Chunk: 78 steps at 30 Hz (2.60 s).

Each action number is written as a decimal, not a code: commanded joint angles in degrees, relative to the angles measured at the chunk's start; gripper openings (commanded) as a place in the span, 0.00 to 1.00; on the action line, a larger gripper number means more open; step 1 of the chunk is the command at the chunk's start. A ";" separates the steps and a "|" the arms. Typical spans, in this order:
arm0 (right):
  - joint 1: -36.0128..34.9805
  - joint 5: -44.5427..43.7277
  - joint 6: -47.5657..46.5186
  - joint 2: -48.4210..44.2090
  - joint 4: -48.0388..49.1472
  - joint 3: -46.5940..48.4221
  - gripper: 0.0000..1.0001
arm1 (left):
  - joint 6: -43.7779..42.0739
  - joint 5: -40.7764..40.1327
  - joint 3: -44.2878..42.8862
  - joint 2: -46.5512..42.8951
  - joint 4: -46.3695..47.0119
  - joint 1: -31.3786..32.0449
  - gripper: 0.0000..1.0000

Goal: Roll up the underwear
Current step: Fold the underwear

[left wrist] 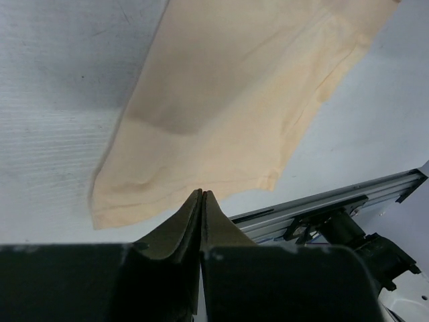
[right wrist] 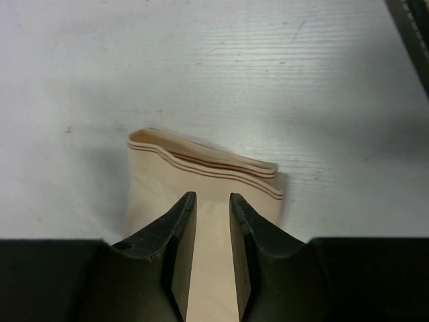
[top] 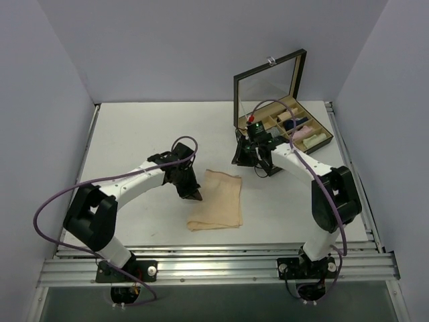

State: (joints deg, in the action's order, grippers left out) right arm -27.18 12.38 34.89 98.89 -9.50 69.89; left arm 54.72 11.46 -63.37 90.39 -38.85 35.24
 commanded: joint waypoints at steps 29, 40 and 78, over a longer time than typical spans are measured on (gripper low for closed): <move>-3.31 -6.58 0.34 -6.07 -4.20 -14.86 0.18 | -14.90 -6.89 -12.37 18.25 -2.63 -5.71 0.05; -5.43 -8.78 4.48 -14.52 -9.84 -16.89 0.26 | -13.16 1.25 -5.46 3.49 -0.19 -4.05 0.22; -6.57 -16.34 17.31 -2.74 2.38 -19.88 0.08 | -11.12 -4.23 6.95 -4.52 6.68 9.39 0.32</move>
State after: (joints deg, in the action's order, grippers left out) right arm -35.14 -1.26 53.21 95.35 -6.13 50.22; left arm 43.99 12.64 -56.73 89.60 -35.24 42.39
